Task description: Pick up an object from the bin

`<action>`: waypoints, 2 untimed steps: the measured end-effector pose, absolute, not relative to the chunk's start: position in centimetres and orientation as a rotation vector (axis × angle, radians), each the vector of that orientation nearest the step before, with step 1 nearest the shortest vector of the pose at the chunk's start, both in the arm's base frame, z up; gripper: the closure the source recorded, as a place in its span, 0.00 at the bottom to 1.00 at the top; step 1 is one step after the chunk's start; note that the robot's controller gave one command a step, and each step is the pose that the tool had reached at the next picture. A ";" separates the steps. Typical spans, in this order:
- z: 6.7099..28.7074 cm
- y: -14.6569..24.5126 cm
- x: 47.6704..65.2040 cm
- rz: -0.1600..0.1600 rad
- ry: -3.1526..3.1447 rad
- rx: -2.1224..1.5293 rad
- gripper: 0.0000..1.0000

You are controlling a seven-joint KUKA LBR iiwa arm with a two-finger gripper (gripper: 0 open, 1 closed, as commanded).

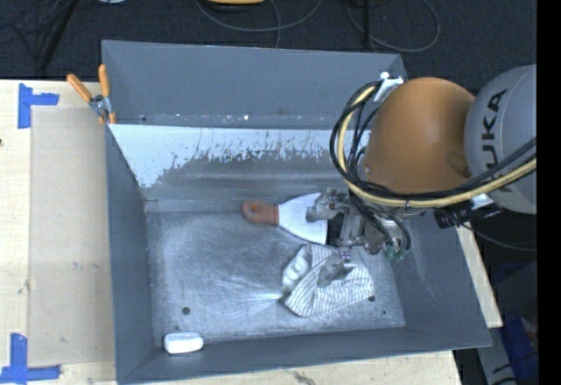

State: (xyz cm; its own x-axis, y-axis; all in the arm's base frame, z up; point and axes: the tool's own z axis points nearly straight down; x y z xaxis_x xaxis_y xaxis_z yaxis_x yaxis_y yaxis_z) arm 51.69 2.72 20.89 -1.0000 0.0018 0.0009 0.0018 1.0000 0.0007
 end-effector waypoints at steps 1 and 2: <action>20.9 2.7 51.7 -0.001 -3.141 -0.003 0.00; 16.4 2.1 54.7 -0.002 -3.149 -0.015 0.00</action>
Offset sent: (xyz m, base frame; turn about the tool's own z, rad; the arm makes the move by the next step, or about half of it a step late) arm 0.0596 -0.0160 -0.1044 0.0190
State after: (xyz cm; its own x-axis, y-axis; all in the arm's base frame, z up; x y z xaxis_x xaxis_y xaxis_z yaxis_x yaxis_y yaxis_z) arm 54.72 2.13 16.41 -0.9999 0.0094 -0.0077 0.0094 1.0000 0.0012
